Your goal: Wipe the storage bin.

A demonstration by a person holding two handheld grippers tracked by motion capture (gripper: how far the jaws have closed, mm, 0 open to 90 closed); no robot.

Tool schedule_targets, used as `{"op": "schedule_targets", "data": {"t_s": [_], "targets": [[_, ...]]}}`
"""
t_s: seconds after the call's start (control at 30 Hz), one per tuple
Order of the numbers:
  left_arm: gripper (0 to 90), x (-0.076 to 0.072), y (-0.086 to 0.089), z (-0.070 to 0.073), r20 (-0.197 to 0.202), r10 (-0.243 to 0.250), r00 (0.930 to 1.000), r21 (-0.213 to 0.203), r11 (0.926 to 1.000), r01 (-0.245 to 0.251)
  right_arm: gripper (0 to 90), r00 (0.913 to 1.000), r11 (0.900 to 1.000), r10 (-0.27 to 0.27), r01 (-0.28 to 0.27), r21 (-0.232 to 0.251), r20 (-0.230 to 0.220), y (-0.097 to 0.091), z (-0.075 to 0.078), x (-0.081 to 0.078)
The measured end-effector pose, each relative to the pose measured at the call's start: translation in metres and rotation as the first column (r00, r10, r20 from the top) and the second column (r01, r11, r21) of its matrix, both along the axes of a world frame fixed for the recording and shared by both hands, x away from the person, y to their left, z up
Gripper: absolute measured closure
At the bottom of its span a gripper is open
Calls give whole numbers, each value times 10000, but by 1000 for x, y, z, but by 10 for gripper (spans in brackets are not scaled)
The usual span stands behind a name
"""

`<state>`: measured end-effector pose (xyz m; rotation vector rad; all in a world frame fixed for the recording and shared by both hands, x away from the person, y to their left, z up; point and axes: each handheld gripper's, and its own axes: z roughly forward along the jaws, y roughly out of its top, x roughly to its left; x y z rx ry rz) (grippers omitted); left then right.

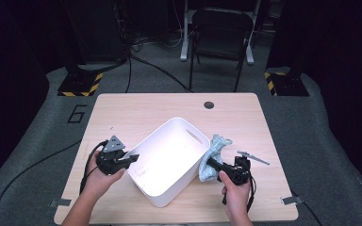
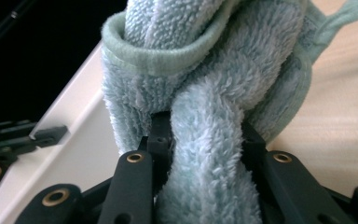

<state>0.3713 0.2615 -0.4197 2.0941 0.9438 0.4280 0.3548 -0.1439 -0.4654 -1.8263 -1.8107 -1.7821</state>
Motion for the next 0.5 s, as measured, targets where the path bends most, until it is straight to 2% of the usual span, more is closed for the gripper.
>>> {"op": "schedule_targets", "data": {"t_s": [0.13, 0.23, 0.33, 0.37, 0.5], "targets": [[765, -2, -3, 1, -73, -108, 9999, 116, 9999, 109, 663, 9999, 9999, -110, 110, 11, 125, 0, 6, -4], [769, -2, -5, 2, -89, -184, 9998, 235, 9996, 186, 664, 9998, 9995, -214, 214, 227, -18, -1, 1, -2], [777, -3, -6, 2, -71, -207, 9998, 271, 9994, 209, 663, 9998, 9987, -176, 174, 487, 41, -5, -7, 1], [779, -3, -6, 3, -136, -259, 9996, 325, 9991, 263, 663, 9998, 9980, -173, 181, 607, -134, -5, -7, 1], [784, -4, -7, 3, -108, -329, 9994, 395, 9987, 333, 663, 9998, 9988, -127, 133, 473, -141, -4, -12, 3]]}}
